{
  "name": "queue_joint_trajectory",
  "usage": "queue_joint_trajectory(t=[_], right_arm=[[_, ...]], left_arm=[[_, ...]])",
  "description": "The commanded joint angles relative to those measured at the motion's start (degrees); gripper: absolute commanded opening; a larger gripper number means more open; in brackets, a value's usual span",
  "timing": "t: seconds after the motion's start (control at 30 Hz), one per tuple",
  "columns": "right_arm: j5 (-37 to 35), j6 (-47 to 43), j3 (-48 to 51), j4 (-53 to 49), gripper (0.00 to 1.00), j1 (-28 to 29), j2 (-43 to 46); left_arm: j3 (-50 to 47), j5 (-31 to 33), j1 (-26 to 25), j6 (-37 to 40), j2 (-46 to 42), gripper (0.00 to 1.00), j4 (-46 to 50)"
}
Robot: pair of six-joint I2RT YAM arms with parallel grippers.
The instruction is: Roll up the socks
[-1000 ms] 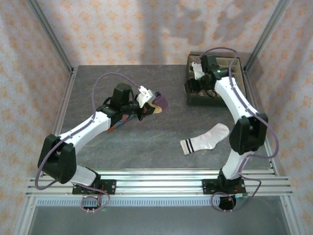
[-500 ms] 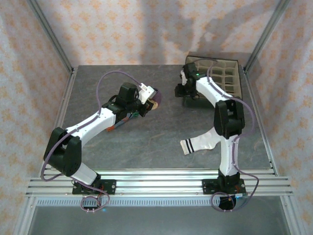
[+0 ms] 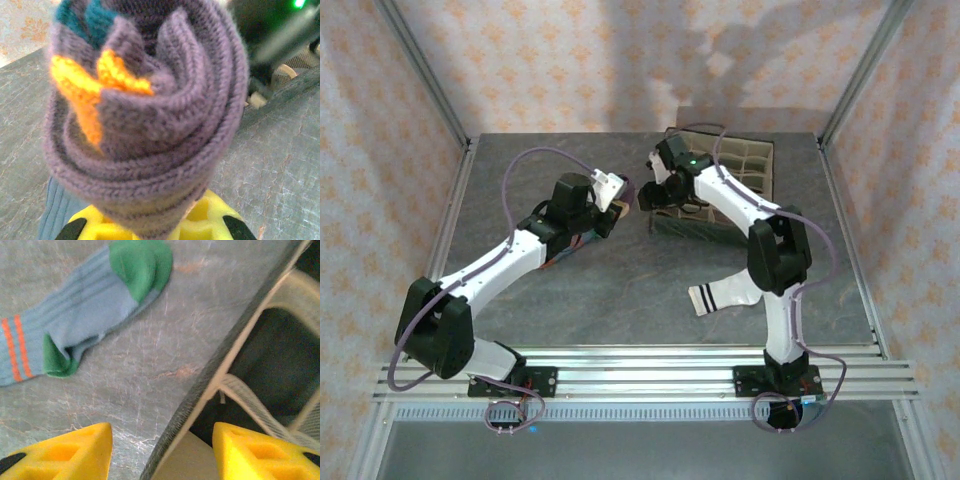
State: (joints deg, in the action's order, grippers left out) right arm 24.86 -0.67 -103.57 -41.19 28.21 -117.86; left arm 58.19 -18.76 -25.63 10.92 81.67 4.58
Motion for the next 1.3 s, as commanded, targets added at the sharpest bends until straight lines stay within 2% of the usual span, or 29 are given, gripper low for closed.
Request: queue_joint_trajectory(t=[0.0, 0.23, 0.37, 0.53, 0.77, 0.93, 1.27], right_arm=[[-2.1, -0.1, -3.5, -4.1, 0.55, -3.1, 5.3], [-6.1, 2.1, 3.5, -3.4, 0.56, -12.7, 10.7], [-7.2, 5.4, 11.9, 1.6, 0.55, -18.3, 15.0], [-8.1, 6.2, 16.8, 3.5, 0.53, -22.1, 15.1], [-8.8, 6.1, 19.2, 5.6, 0.42, -23.1, 13.2], [-10.6, 5.2, 18.5, 5.0, 0.37, -23.2, 10.7], [-14.1, 3.8, 17.5, 4.8, 0.35, -23.2, 7.8]], left_arm=[[4.6, 1.0, -1.6, 0.7, 2.0, 0.00, -0.6], [20.1, -1.2, -6.7, 2.7, 15.0, 0.00, 2.0], [30.1, -3.8, -9.2, 2.6, 24.5, 0.00, 2.5], [41.6, -6.6, -10.9, 1.5, 36.4, 0.00, 3.2], [56.8, -8.3, -11.1, 3.3, 48.2, 0.00, 10.1], [57.3, -8.5, -10.8, 3.7, 49.6, 0.00, 10.3], [51.5, -9.8, -8.4, 0.6, 48.0, 0.00, 5.6]])
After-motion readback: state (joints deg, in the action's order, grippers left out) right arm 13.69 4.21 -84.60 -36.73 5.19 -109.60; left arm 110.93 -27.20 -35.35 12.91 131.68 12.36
